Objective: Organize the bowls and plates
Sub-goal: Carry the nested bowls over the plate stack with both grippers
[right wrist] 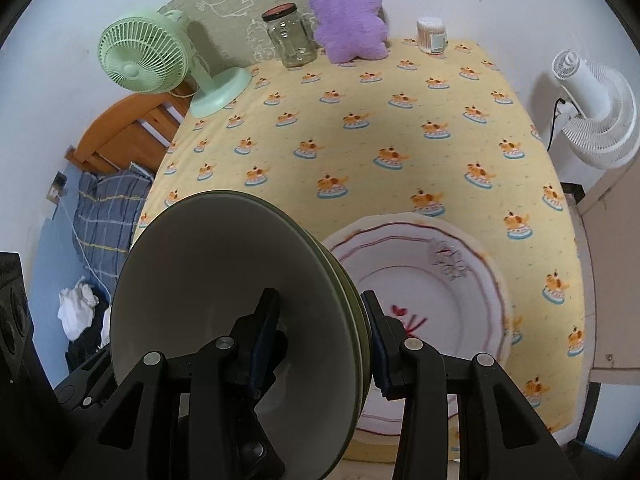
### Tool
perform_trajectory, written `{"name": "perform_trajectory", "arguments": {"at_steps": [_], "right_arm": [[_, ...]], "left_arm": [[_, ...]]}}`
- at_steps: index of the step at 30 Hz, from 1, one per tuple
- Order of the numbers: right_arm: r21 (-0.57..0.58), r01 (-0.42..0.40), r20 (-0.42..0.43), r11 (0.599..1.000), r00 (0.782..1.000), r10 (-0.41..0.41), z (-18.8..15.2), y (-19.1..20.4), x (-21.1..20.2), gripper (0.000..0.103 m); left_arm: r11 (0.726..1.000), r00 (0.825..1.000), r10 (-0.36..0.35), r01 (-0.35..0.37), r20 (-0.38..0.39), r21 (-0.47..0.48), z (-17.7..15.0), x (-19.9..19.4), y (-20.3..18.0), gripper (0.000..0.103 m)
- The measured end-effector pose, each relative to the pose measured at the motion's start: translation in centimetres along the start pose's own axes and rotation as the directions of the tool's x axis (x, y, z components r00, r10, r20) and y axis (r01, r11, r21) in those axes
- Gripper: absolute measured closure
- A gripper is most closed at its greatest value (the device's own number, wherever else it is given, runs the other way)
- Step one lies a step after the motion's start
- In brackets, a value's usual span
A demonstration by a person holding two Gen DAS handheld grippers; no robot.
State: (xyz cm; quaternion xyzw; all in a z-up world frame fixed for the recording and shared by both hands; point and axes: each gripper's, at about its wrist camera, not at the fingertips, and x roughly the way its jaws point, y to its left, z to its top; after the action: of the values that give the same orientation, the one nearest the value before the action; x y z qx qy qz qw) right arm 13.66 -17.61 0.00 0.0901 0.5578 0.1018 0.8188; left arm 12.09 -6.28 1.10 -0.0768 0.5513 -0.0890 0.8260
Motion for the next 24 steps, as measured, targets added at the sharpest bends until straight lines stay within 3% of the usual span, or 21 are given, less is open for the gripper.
{"name": "perform_trajectory", "arguments": {"at_steps": [12, 24], "right_arm": [[0.017, 0.024, -0.028, 1.000, 0.999, -0.024, 0.0, -5.1, -0.1, 0.059], [0.043, 0.039, -0.093, 0.998, 0.995, -0.035, -0.3, -8.1, 1.5, 0.059]], "left_arm": [[1.000, 0.999, -0.020, 0.020, -0.043, 0.001, -0.6, 2.5, -4.1, 0.036], [1.000, 0.994, -0.026, 0.024, -0.108, -0.019, -1.0, 5.0, -5.5, 0.036]]}}
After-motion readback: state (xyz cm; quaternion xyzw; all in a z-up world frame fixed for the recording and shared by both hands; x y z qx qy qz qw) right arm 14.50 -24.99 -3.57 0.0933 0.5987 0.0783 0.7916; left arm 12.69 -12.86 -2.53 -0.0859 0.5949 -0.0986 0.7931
